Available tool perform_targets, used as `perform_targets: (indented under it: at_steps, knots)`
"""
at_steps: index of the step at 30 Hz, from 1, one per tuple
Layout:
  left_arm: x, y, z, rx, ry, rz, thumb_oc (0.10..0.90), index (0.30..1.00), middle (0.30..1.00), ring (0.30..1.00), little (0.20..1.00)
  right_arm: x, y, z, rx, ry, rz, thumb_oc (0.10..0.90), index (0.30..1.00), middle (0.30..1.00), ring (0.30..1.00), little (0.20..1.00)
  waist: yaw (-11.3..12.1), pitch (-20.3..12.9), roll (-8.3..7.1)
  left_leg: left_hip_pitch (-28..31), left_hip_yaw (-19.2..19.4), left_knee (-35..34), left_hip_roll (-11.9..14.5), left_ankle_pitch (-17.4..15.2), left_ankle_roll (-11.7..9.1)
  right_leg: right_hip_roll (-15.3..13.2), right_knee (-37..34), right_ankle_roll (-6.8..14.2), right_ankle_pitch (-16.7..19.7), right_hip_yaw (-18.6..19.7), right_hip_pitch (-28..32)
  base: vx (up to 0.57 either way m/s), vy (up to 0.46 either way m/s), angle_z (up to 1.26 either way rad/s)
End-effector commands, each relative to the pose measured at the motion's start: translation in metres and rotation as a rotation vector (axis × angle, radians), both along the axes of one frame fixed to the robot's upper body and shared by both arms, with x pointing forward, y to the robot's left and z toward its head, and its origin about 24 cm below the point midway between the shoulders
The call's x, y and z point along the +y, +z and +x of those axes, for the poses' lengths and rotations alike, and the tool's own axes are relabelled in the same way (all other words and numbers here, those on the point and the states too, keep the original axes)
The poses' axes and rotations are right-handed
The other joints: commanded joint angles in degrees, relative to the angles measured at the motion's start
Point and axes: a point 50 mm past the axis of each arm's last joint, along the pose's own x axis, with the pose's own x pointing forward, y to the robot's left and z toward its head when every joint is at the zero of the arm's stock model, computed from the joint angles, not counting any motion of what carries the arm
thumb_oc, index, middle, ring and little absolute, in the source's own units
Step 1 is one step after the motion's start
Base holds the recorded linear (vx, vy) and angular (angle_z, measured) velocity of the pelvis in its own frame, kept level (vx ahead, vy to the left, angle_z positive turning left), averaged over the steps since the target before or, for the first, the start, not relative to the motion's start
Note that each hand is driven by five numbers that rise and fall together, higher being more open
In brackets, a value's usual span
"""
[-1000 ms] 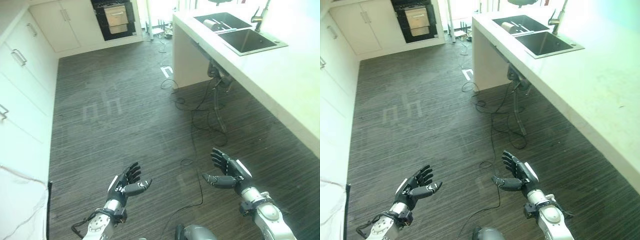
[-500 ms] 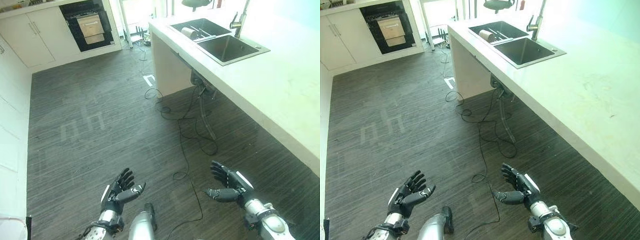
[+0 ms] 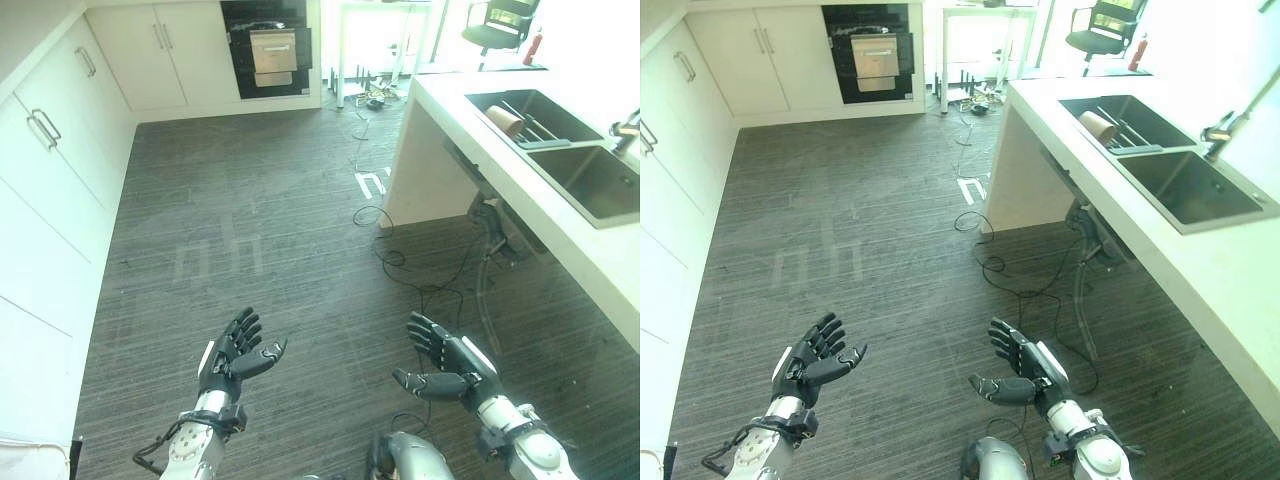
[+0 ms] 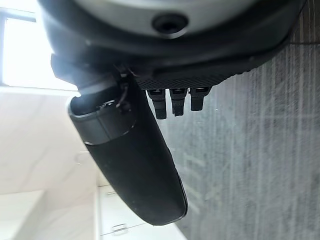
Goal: Place the dishes in the dishwasher.
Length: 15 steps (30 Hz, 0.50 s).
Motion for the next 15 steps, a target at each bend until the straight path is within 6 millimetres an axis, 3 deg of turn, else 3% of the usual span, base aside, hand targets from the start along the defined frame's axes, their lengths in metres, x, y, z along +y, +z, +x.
perform_targets:
  at_steps: [1, 5, 7, 9, 11, 12, 13, 15]
  knots:
    - [0.008, 0.041, 0.01, -0.196, -0.087, 0.125, 0.8, 0.9, 0.9, 0.9, 0.9, -0.008, 0.045, 0.025, -0.29, -0.022, 0.048, 0.8, 0.9, 0.9, 0.9, 0.9, -1.53, -1.12, -4.01, -6.07, -0.55, 7.64, 3.95, -4.98, -5.54, -7.75, -0.01, 6.99, 10.85, 4.04, 2.8, 0.4, -0.128, 0.3]
    - [0.007, 0.043, 0.01, -0.204, -0.094, 0.158, 0.8, 0.9, 0.9, 0.9, 0.9, -0.004, 0.049, 0.031, -0.303, -0.02, 0.025, 0.8, 0.9, 0.9, 0.9, 0.9, -1.24, -1.9, -4.54, -4.26, -0.16, 7.64, 3.06, -7.11, -5.09, -8.74, -0.01, 7.0, 9.17, 3.29, 3.03, 0.45, -0.175, 0.11]
    - [0.006, 0.045, 0.014, -0.209, -0.077, 0.158, 0.8, 0.9, 0.9, 0.9, 0.9, -0.005, 0.063, 0.042, -0.361, -0.026, 0.008, 0.8, 0.9, 0.9, 0.9, 0.9, -1.36, -3.73, -4.31, 0.32, 0.33, 7.64, 3.8, -7.12, -6.12, -7.09, -0.01, 4.75, 6.26, 3.41, 5.56, 0.76, -0.303, -0.17]
    - [0.007, 0.046, 0.014, -0.217, -0.065, 0.153, 0.8, 0.9, 0.9, 0.9, 0.9, -0.007, 0.07, 0.044, -0.387, -0.016, -0.003, 0.8, 0.9, 0.9, 0.9, 0.9, -1.37, -4.4, -3.88, 1.96, 1.21, 7.64, 4.65, -3.01, -7.66, -6.13, -0.01, 3.41, 4.83, 3.25, 6.54, 0.42, -0.163, 0.11]
    - [0.007, 0.047, 0.014, -0.233, -0.051, 0.147, 0.8, 0.9, 0.9, 0.9, 0.9, -0.01, 0.079, 0.045, -0.421, 0.006, -0.03, 0.8, 0.9, 0.9, 0.9, 0.9, -1.06, -4.68, -3.86, 4.49, 2.32, 7.64, 5.94, 7.93, -10.74, -4.94, -0.01, 1.36, 2.03, 4.08, 9.09, 0.41, -0.227, -0.17]
    - [0.004, 0.052, 0.016, -0.274, -0.065, 0.171, 0.8, 0.9, 0.9, 0.9, 0.9, -0.012, 0.088, 0.049, -0.456, 0.026, -0.061, 0.8, 0.9, 0.9, 0.9, 0.9, -0.31, -3.51, -4.63, -3.95, 2.23, 27.66, 7.22, 13.6, -12.89, -4.85, -0.01, -1.29, -0.41, 4.36, 12.3, 0.37, -0.251, -0.67]
    - [0.004, 0.053, 0.016, -0.28, -0.067, 0.173, 0.8, 0.9, 0.9, 0.9, 0.9, -0.012, 0.089, 0.05, -0.462, 0.03, -0.061, 0.8, 0.9, 0.9, 0.9, 0.9, -0.19, -3.48, -4.79, -5.45, 2.1, 28.89, 7.16, 14.11, -12.8, -4.93, -0.01, -1.56, -0.55, 4.49, 12.4, 0.28, -0.223, -0.61]
    - [0.005, 0.055, 0.016, -0.298, -0.059, 0.184, 0.8, 0.9, 0.9, 0.9, 0.9, -0.011, 0.093, 0.051, -0.481, 0.049, -0.073, 0.8, 0.9, 0.9, 0.9, 0.9, 0.23, -2.12, -4.73, -12.48, 2.05, 32.37, 10.34, 13.78, -11.97, -3.82, -0.01, -2.59, -1.92, 5.1, 15.07, 0.19, -0.082, -0.44]
